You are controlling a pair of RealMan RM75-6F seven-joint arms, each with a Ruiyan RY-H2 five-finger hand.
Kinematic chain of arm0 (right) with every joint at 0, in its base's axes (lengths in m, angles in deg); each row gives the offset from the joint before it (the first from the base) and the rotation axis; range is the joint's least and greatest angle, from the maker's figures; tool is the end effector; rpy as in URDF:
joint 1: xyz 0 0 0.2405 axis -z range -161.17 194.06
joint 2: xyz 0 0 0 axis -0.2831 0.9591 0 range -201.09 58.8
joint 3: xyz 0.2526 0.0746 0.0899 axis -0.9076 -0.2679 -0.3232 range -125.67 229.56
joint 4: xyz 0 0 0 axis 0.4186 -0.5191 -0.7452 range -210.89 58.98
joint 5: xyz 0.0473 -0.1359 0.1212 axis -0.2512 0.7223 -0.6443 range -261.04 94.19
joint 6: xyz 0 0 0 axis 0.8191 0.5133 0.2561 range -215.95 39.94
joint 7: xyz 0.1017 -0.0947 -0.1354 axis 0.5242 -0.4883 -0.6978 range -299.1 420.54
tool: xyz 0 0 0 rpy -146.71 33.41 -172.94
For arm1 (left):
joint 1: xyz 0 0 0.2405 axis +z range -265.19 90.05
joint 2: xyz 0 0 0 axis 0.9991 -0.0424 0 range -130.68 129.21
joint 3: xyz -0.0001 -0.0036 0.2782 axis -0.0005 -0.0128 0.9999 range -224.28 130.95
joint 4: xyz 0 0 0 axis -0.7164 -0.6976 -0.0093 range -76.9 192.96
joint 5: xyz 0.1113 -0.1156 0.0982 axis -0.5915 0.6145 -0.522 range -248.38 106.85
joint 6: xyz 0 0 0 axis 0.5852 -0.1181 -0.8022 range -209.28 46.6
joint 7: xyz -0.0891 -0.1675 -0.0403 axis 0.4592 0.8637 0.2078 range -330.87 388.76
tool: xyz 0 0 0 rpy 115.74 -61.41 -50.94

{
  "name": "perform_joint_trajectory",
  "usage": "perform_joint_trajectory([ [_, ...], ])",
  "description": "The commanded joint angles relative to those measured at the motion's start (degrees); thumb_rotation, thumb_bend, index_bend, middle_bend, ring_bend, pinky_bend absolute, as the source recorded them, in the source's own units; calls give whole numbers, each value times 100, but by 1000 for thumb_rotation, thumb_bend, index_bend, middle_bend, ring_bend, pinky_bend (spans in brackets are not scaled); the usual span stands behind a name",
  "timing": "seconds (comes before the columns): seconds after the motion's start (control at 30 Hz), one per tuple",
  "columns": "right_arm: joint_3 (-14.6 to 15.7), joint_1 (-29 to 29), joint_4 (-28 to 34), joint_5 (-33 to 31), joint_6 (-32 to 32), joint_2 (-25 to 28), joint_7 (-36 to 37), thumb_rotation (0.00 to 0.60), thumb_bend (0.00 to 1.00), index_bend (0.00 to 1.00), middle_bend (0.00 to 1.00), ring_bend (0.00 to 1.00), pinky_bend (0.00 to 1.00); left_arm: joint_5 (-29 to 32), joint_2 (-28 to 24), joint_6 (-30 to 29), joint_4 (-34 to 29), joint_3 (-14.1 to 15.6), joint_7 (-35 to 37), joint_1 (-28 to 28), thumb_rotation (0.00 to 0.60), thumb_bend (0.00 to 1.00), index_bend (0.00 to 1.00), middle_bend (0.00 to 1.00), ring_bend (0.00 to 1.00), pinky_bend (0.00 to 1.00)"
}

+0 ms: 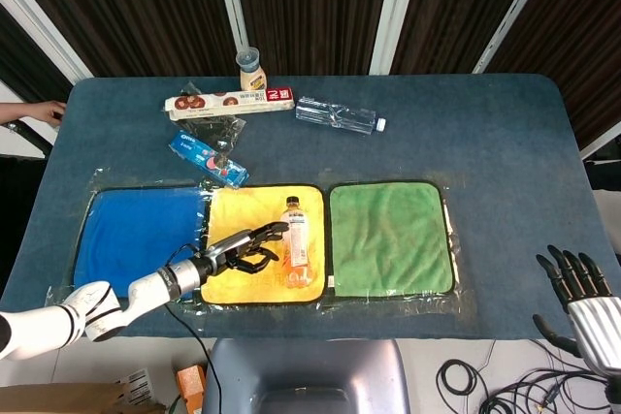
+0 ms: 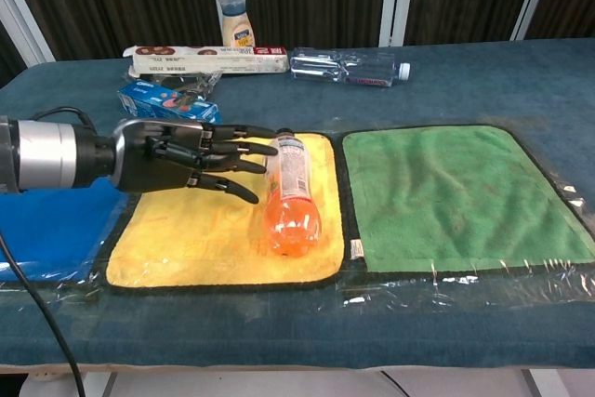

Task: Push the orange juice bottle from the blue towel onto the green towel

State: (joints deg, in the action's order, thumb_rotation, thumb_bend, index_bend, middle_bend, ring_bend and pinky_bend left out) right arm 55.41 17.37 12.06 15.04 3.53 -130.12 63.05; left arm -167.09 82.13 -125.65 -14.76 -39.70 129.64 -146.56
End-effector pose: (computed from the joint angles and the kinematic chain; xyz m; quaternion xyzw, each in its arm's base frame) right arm -0.3229 -0.1752 0.2054 0.6612 -0.3425 0.3601 0.5620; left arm -0.1240 0.3910 -0.0429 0.5013 0.7935 0.3434 0.0328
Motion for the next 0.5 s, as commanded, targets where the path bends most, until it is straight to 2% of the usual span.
perform_joint_trajectory([
  [0.03,5,-4,-6,6,-10,4,7,600,227,0,0,0,0,-6,26,-22,9,39,207,-61,600,572,0,12,26,250],
  [0.23,9,1,-4,30,15,12,28,600,227,0,0,0,0,-21,109,-82,112,78,637,-153,600,572,0,2,11,243],
  [0.5,9,-38,17,27,-59,23,17,600,227,0,0,0,0,84,82,104,38,89,1025,-318,600,577,0,0,0,185],
])
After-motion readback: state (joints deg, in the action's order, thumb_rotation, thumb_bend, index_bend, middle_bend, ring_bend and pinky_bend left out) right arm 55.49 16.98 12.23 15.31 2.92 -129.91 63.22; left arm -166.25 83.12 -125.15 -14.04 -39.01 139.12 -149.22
